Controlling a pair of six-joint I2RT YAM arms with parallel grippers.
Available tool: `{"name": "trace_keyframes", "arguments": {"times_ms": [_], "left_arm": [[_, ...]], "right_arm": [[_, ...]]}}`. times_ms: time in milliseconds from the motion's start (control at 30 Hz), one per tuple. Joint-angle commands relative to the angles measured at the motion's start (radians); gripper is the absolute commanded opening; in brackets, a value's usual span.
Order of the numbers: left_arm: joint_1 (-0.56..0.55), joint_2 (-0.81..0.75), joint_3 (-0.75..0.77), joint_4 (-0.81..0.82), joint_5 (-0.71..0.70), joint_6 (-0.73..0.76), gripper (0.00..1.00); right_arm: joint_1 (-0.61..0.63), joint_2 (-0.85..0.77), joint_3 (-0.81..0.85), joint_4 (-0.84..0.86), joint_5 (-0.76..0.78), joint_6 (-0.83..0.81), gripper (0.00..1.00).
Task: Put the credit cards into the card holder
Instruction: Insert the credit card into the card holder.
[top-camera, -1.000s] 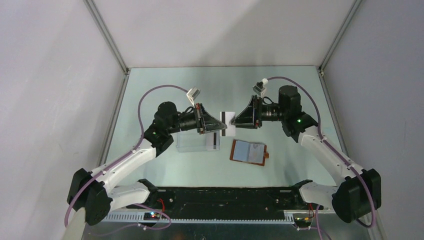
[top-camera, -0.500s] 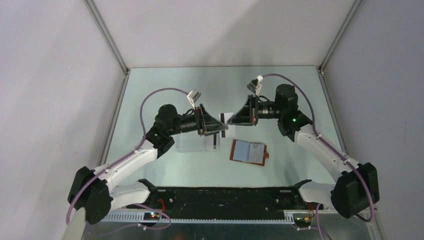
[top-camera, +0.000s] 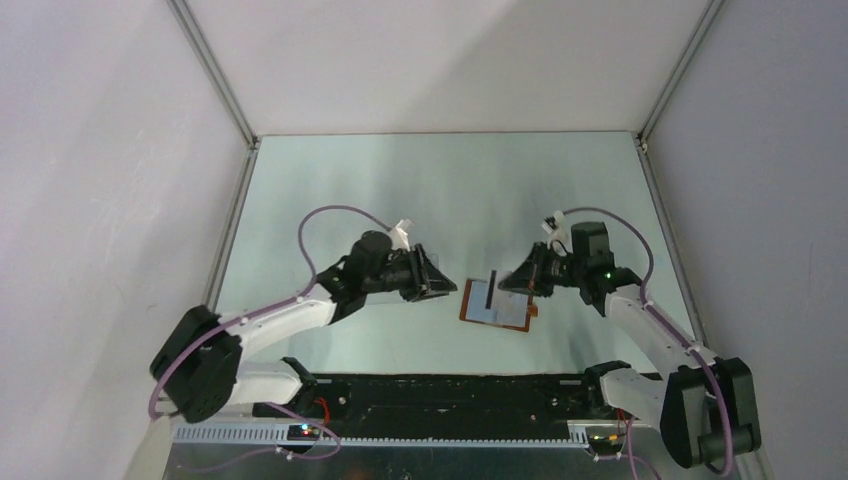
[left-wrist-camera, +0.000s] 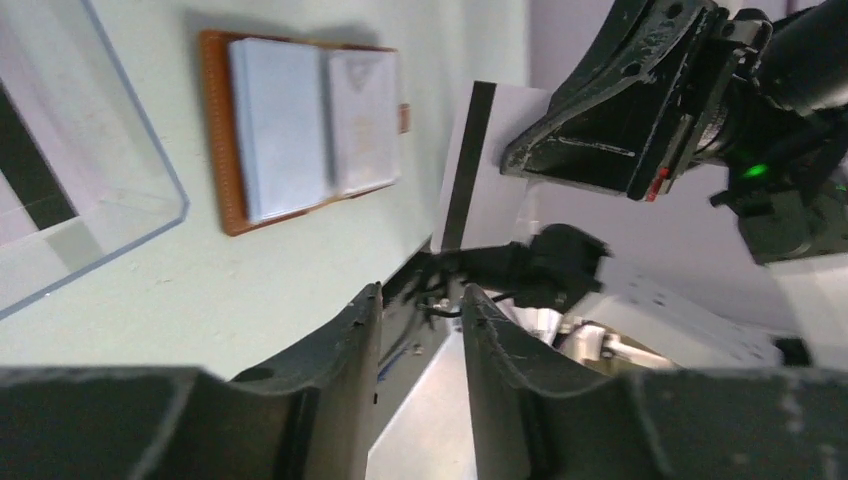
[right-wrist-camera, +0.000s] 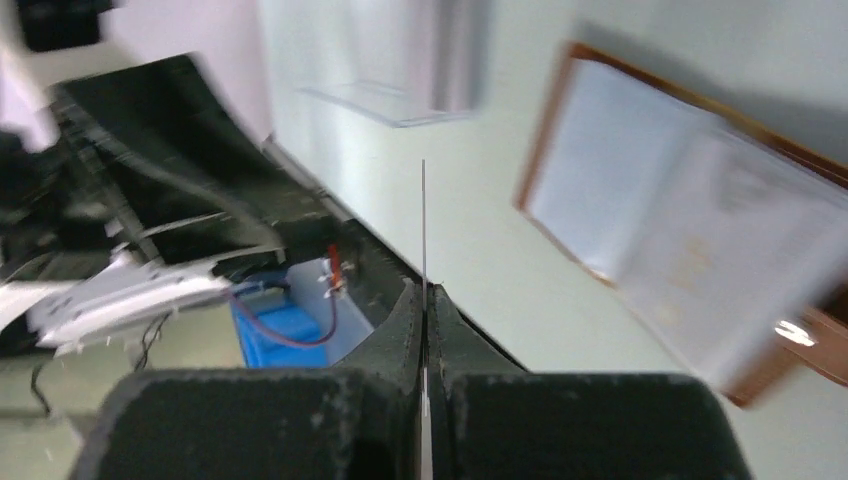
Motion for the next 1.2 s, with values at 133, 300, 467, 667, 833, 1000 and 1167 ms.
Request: {"name": "trace_keyframes", "arguments": {"times_ms": [133, 300, 467, 667, 833, 1000, 1167], "left_arm": [[-0.151, 0.215, 0.269, -0.33, -0.241, 0.185, 0.22], [-0.17, 0.355, 0.332, -0.362, -0.242, 0.188, 0.12], [-0.17, 0.449, 0.351, -0.38, -0.254, 0.189, 0.1], [-0.168, 0.544, 0.4, -0.404, -0.249, 0.196, 0.06], [-0.169, 0.579, 0.414, -0.425, -0.248, 0.208, 0.04], [-0.167, 0.587, 0.401, -0.433, -0.251, 0.201, 0.02], [-0.167, 0.6, 0.41, -0.435, -0.237, 0.209, 0.0]], "right_arm": [[-0.116, 0.038, -0.157, 0.118, 0.059, -0.07, 0.0], [-0.121, 0.109, -0.203, 0.277, 0.078, -0.041, 0.0], [-0.139, 0.169, -0.206, 0.306, 0.116, -0.074, 0.0], [-0.195, 0.222, -0.205, 0.345, 0.114, -0.09, 0.0], [-0.199, 0.297, -0.205, 0.395, 0.084, -0.077, 0.0], [-0.2, 0.347, -0.205, 0.405, 0.069, -0.087, 0.0], [-0.199, 0.345, -0.205, 0.42, 0.032, -0.061, 0.0]]}}
